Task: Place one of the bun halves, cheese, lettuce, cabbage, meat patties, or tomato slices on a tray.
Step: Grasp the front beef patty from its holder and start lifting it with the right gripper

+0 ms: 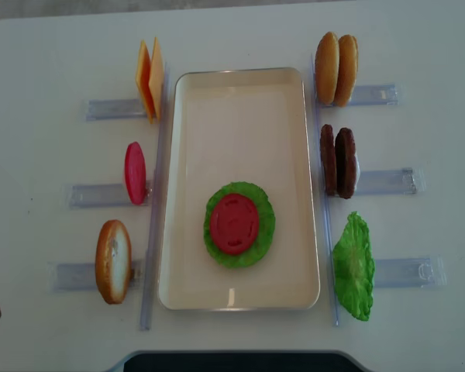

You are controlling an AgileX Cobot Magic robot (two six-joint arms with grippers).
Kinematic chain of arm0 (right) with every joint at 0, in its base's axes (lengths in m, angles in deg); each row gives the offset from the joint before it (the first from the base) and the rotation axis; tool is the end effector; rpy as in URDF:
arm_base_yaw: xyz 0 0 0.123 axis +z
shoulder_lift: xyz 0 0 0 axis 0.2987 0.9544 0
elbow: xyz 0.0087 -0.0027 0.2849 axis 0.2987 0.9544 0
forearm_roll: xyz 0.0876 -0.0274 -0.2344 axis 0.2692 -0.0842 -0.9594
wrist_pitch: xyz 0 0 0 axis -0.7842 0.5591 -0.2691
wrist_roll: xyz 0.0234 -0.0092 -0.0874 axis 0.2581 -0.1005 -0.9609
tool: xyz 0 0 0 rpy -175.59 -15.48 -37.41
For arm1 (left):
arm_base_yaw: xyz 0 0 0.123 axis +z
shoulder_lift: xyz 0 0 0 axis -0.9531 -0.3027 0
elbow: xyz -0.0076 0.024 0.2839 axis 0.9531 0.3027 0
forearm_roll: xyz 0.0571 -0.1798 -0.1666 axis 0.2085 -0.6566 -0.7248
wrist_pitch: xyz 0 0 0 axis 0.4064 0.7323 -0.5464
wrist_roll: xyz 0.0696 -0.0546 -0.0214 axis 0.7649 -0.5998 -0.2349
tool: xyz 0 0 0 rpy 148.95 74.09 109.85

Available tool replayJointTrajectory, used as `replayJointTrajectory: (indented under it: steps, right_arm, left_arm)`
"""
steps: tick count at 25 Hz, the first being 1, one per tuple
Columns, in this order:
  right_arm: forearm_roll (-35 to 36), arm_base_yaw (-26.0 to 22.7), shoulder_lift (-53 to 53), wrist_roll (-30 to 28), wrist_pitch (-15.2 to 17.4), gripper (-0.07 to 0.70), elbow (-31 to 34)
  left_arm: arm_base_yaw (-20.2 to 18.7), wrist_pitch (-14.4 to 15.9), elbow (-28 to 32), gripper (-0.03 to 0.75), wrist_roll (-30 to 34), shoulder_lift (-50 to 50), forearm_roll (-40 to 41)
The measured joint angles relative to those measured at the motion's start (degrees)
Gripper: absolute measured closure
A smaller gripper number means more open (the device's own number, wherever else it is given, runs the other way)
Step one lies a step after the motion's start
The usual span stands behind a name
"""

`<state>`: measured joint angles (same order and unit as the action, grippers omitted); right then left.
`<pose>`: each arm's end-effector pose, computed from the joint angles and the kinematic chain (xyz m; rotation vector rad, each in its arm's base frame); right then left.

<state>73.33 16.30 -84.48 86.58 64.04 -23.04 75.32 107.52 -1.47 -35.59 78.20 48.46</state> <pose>-0.0091 0.0013 0.2703 -0.0103 2.1165 -0.0116 -0.0068 -0.0061 0.2659 0.0794 2.1022 0.0190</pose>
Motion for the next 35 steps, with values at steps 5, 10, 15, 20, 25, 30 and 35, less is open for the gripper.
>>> replayJointTrajectory:
  steps: [5, 10, 15, 20, 25, 30, 35]
  right_arm:
    - [0.0, 0.0, 0.0, 0.0, 0.0, 0.097, 0.0]
    - [0.0, 0.0, 0.0, 0.0, 0.0, 0.097, 0.0]
    - [0.0, 0.0, 0.0, 0.0, 0.0, 0.097, 0.0]
    - [0.0, 0.0, 0.0, 0.0, 0.0, 0.097, 0.0]
    - [0.0, 0.0, 0.0, 0.0, 0.0, 0.097, 0.0]
    - [0.0, 0.0, 0.0, 0.0, 0.0, 0.097, 0.0]
    - [0.0, 0.0, 0.0, 0.0, 0.0, 0.097, 0.0]
  left_arm:
    - [0.0, 0.0, 0.0, 0.662, 0.0, 0.0, 0.0]
    - [0.0, 0.0, 0.0, 0.705, 0.0, 0.0, 0.0]
    - [0.0, 0.0, 0.0, 0.715, 0.0, 0.0, 0.0]
    - [0.0, 0.0, 0.0, 0.715, 0.0, 0.0, 0.0]
    - [0.0, 0.0, 0.0, 0.715, 0.0, 0.0, 0.0]
    - [0.0, 0.0, 0.0, 0.715, 0.0, 0.0, 0.0]
    - [0.0, 0.0, 0.0, 0.715, 0.0, 0.0, 0.0]
